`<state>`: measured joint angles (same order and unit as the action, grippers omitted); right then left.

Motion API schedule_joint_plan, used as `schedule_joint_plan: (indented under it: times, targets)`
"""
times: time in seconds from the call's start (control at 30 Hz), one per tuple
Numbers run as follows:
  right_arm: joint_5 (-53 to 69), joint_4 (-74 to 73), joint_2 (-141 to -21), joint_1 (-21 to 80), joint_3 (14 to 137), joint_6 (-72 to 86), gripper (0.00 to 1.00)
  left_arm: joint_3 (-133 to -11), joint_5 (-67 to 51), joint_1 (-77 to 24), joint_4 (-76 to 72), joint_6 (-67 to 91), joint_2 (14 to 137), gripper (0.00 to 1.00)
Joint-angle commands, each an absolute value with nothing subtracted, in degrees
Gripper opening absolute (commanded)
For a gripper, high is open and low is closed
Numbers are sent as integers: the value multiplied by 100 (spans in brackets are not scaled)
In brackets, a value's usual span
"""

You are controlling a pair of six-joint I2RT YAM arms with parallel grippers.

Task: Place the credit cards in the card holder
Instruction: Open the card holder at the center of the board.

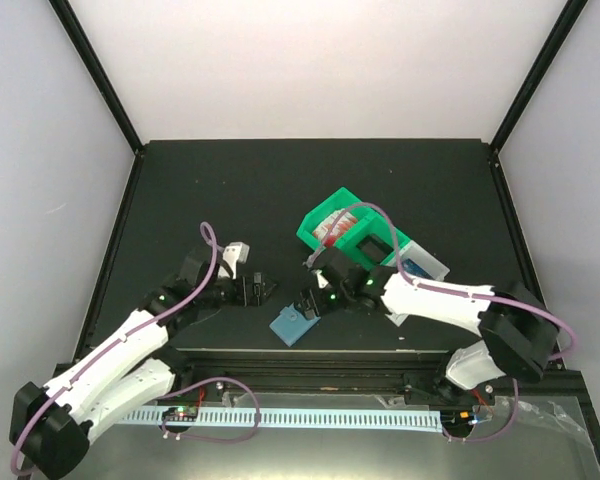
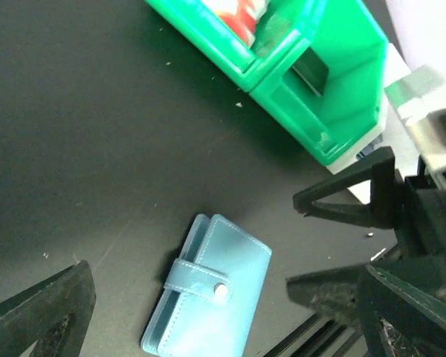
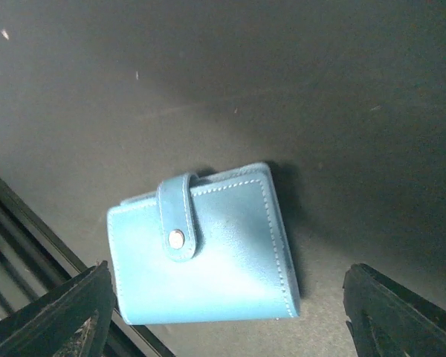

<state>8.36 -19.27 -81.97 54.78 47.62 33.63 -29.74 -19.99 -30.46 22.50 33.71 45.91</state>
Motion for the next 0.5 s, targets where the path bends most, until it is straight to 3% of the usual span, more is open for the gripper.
schedule_joint_plan:
  times: [0.0, 0.3, 0.4, 0.47]
  targets:
    - [377, -2010, -8631, 5808, 4935, 2950, 85, -2843, -1417, -3292, 2378, 3985, 4583, 95]
    - [234, -2331, -9444, 5870, 5300, 2321, 77, -2116, -1708, -3617, 2340, 4982, 4808, 73]
    - [183, -2350, -9667, 5869, 5471, 2344, 69, -1992, -1739, -3677, 2376, 4975, 4834, 68]
    - [232, -2335, -9805, 5868, 5542, 2429, 58, -1875, -1789, -3676, 2292, 4962, 4825, 64]
